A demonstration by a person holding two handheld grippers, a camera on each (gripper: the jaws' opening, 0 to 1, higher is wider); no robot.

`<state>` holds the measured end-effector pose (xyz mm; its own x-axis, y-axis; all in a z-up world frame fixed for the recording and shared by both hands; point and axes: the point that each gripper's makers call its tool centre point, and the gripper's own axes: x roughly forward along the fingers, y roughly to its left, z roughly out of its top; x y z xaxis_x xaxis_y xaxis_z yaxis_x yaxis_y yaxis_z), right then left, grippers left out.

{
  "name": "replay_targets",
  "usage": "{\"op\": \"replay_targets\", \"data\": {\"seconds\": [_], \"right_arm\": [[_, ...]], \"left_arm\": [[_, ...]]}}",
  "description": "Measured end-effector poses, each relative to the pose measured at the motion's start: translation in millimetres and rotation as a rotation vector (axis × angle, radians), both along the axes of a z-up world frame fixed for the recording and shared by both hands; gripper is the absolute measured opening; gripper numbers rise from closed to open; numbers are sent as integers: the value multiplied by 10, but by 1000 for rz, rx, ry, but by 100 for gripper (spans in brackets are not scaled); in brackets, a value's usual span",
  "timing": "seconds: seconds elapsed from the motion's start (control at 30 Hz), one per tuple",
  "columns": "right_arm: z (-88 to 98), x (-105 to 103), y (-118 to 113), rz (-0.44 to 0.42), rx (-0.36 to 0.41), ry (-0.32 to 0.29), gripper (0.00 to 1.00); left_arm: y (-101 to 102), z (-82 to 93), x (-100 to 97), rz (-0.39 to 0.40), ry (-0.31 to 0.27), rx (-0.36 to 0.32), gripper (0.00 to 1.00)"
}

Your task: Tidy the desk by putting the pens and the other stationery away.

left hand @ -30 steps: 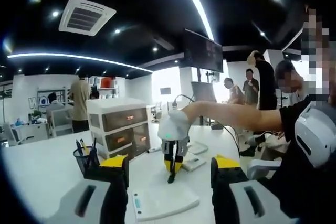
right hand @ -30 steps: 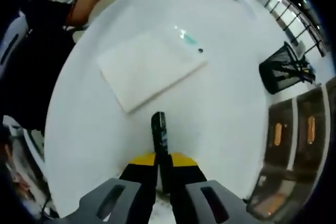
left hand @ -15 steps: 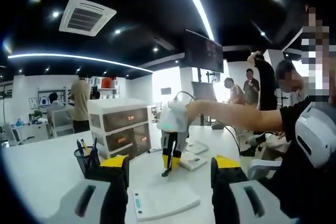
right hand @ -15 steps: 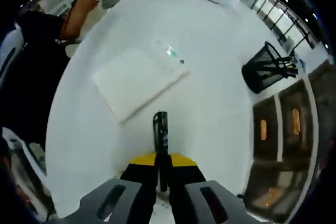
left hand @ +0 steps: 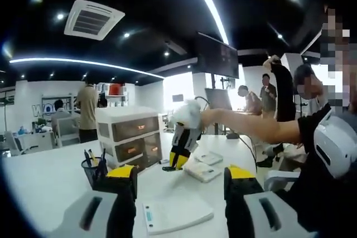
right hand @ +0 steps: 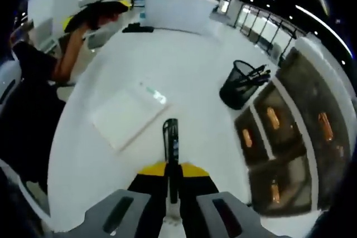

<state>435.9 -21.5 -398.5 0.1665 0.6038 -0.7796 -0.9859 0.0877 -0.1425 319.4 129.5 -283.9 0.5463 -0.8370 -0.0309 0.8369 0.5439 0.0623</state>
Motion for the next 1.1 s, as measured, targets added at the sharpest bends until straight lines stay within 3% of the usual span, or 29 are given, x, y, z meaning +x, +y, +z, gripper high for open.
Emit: {"op": "replay_targets", "data": {"seconds": [0.2, 0.47, 0.6, 0.9, 1.1], "right_arm": [[238, -102, 17, -35, 147, 26, 5], [560, -274, 106, -27, 274, -20, 5], [773, -329, 176, -80, 389, -7, 5], [1019, -325, 97, -208, 519, -19, 5], [1080, -338, 14, -234, 591, -24, 5]], "left_arm": [[34, 22, 3, 9, -4, -8, 63], [49, 45, -2, 20, -4, -18, 63], [73, 55, 5, 28, -5, -22, 63], [92, 79, 3, 34, -9, -28, 63], [103, 88, 2, 38, -10, -31, 63]]}}
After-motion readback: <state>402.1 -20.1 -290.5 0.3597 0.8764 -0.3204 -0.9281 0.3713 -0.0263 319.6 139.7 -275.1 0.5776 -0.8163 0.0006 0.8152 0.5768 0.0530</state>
